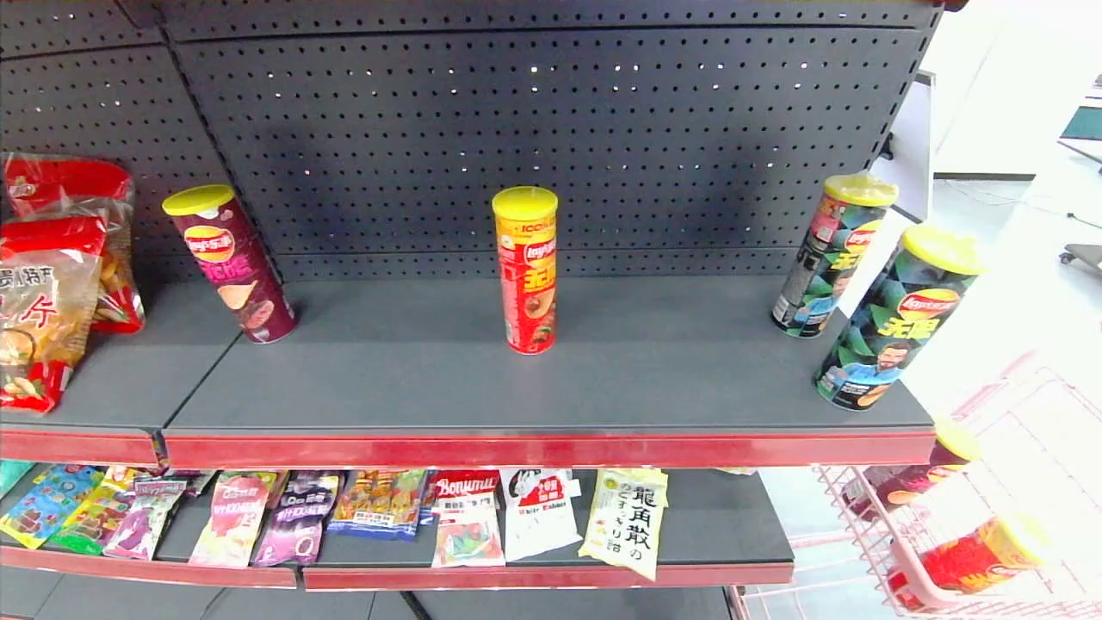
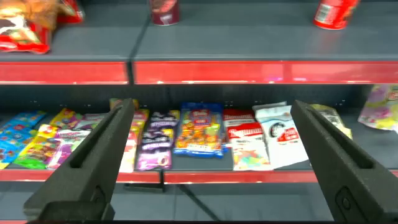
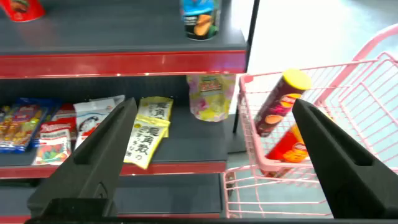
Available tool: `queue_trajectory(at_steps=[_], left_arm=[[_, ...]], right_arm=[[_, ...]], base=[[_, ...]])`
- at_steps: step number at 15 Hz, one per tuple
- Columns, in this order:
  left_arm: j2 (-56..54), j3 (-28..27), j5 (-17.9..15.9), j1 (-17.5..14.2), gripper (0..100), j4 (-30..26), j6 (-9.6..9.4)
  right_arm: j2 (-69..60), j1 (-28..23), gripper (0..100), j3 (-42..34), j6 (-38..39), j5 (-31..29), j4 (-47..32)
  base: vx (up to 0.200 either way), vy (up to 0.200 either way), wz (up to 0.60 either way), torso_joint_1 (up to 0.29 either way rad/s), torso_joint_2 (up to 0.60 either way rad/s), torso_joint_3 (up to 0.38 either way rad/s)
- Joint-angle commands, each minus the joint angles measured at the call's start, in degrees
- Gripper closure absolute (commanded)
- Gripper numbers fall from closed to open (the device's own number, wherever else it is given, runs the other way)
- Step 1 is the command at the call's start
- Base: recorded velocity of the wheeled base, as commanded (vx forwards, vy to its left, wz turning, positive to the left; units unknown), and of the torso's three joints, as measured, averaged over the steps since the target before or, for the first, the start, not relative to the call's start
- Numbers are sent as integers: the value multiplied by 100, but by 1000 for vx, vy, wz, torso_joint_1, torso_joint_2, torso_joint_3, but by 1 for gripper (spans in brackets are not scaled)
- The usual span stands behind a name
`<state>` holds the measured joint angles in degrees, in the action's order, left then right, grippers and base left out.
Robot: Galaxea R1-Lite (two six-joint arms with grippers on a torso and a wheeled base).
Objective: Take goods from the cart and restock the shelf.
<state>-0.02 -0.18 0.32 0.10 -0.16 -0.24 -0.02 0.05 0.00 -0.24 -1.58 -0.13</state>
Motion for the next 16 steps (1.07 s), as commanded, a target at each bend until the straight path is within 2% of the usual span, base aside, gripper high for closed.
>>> queue_trajectory(at_steps=[1, 4, 7, 16], left_arm=[[2, 1, 3, -1, 0, -2, -2], [2, 1, 3, -1, 0, 7, -2], [2, 1, 3, -1, 0, 7, 7], [2, 1, 3, -1, 0, -2, 16]], right_arm=[[2, 4, 0, 0, -2, 0, -4], [2, 4, 0, 0, 7, 0, -4], [2, 4, 0, 0, 24, 0, -4], [2, 4, 0, 0, 33, 0, 5]], base=[[0, -200, 0, 2, 2, 7], [0, -200, 0, 4, 2, -1], [0, 0, 0, 0, 0, 0], [0, 0, -600, 3, 4, 3]])
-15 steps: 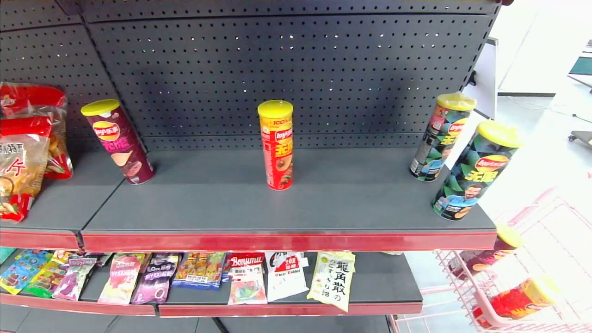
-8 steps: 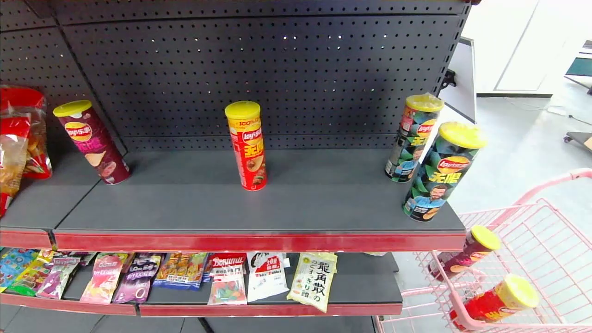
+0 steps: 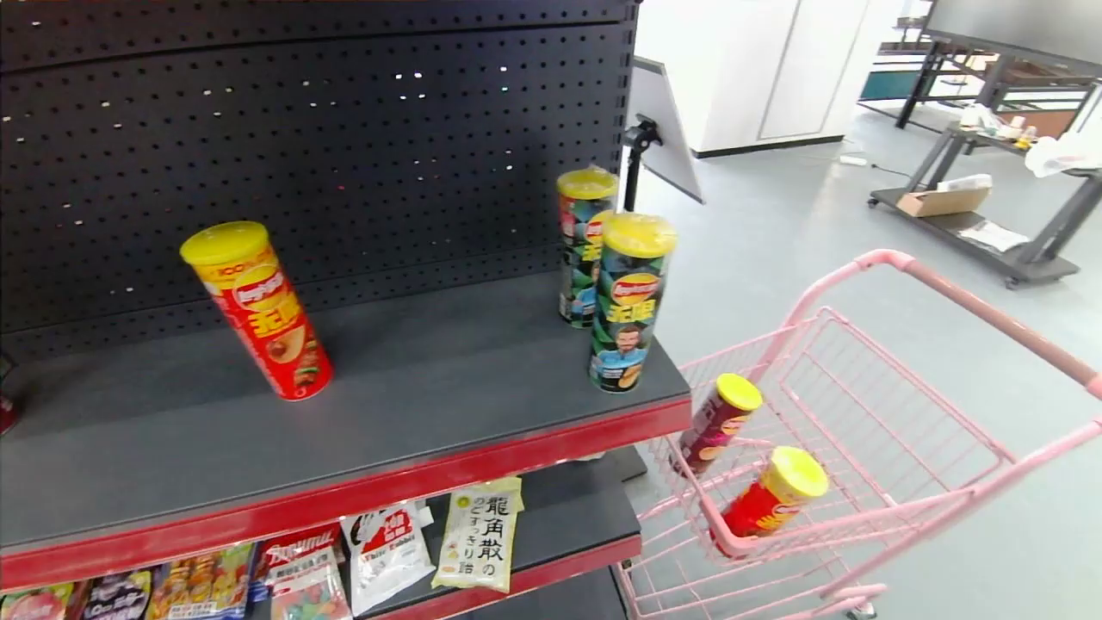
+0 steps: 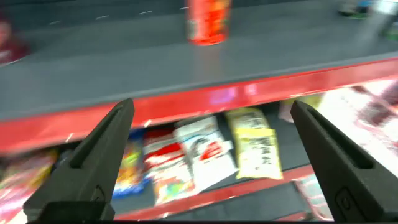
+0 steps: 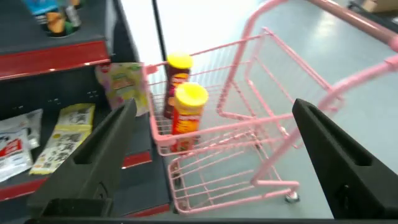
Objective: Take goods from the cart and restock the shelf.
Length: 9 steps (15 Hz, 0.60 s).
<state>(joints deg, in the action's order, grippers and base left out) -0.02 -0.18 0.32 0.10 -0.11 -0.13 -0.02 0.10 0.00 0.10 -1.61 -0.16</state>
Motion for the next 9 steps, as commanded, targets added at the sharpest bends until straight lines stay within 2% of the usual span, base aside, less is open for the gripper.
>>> queue_trajectory(at_steps=[1, 7, 9], left_arm=[[2, 1, 3, 8, 0, -7, -4], [2, 1, 3, -1, 0, -7, -4], [2, 1, 3, 8, 0, -7, 5]], right_arm=[[2, -1, 0, 0, -1, 3, -2], [2, -1, 0, 0, -1, 3, -2], [2, -1, 0, 0, 8, 3, 7]], base=[[0, 0, -600, 2, -2, 2], [0, 0, 0, 0, 0, 0], [0, 0, 0, -122, 261, 158]])
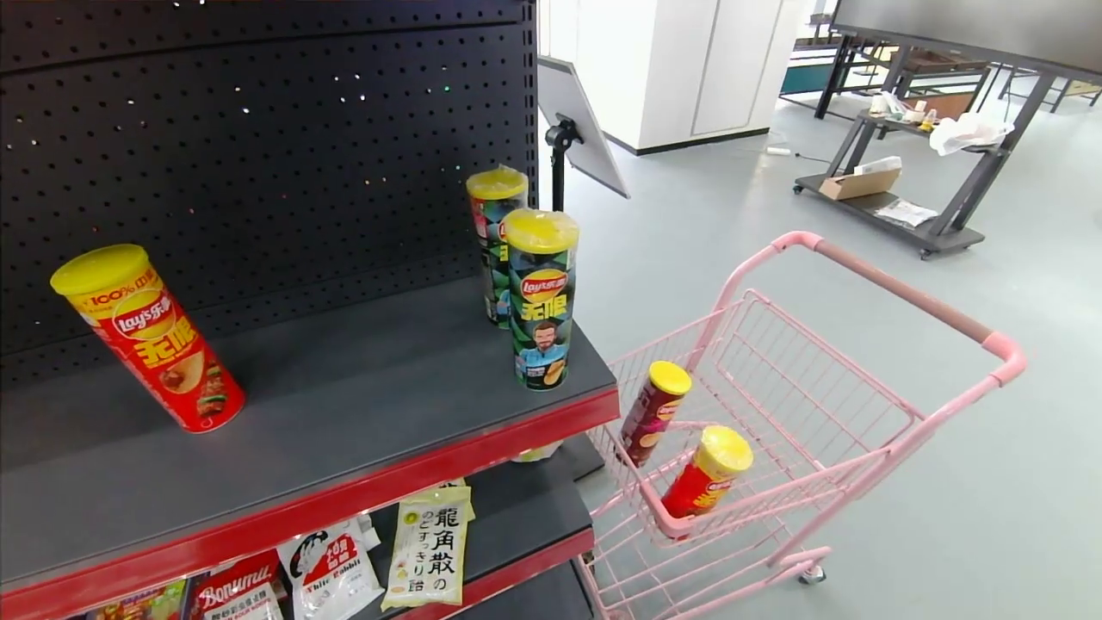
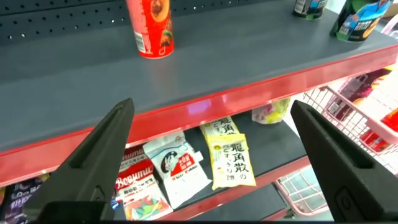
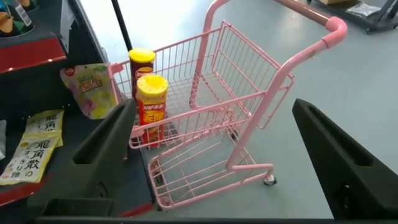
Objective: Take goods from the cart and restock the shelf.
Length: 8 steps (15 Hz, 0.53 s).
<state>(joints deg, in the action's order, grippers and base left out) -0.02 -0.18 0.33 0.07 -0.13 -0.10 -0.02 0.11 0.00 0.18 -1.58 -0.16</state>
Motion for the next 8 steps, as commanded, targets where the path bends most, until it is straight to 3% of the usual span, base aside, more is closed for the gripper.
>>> queue_trajectory(at_steps=[1, 8], left_arm=[[2, 1, 2, 10, 0, -4, 1], [2, 9, 2, 1, 0, -4, 10]], right_arm=[[2, -2, 0, 0, -1, 0, 7], [2, -2, 0, 0, -1, 0, 7]], base=[[0, 0, 0, -144, 330, 183], [0, 0, 0, -140, 346, 201]])
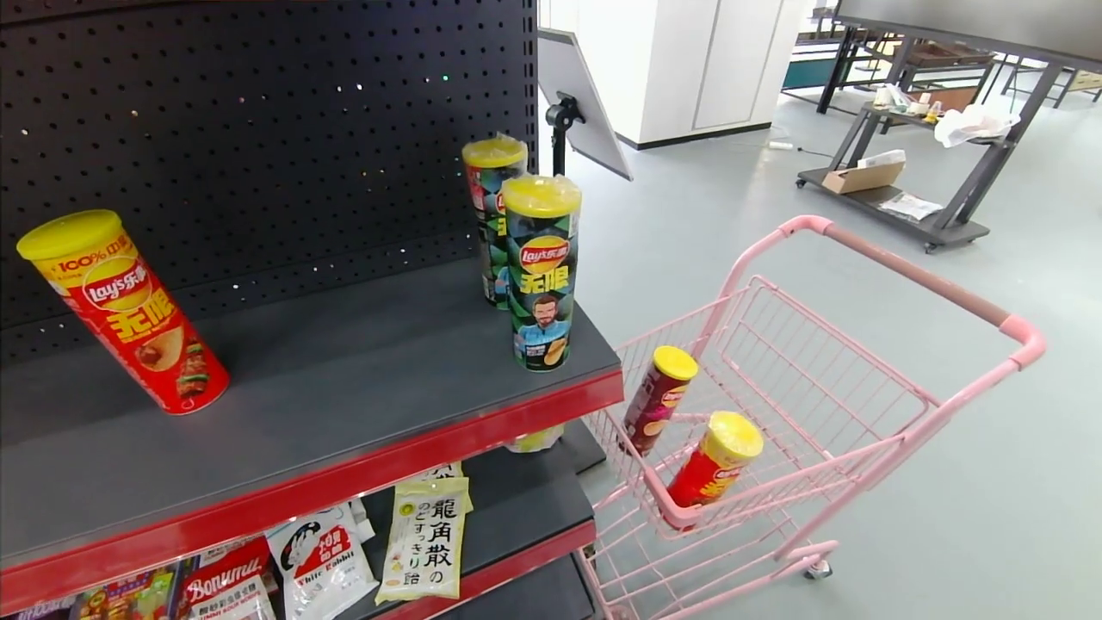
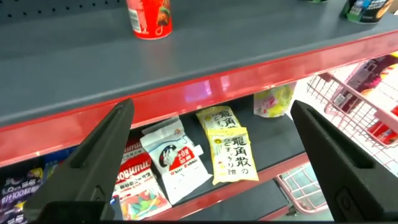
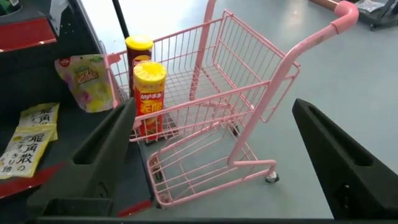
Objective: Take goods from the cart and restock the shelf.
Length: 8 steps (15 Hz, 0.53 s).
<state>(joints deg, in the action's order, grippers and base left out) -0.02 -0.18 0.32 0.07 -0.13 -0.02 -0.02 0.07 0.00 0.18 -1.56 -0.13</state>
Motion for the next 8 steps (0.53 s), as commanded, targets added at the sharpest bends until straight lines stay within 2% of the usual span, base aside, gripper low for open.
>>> queue_trajectory(at_steps=[1, 8], left_arm=[[2, 1, 3, 1, 0, -4, 2], [2, 1, 3, 1, 0, -4, 2]], right_arm=[[2, 1, 0, 0, -1, -2, 5], [2, 1, 0, 0, -1, -2, 5]], base=[[0, 0, 0, -139, 339, 207], [0, 0, 0, -140, 365, 219]])
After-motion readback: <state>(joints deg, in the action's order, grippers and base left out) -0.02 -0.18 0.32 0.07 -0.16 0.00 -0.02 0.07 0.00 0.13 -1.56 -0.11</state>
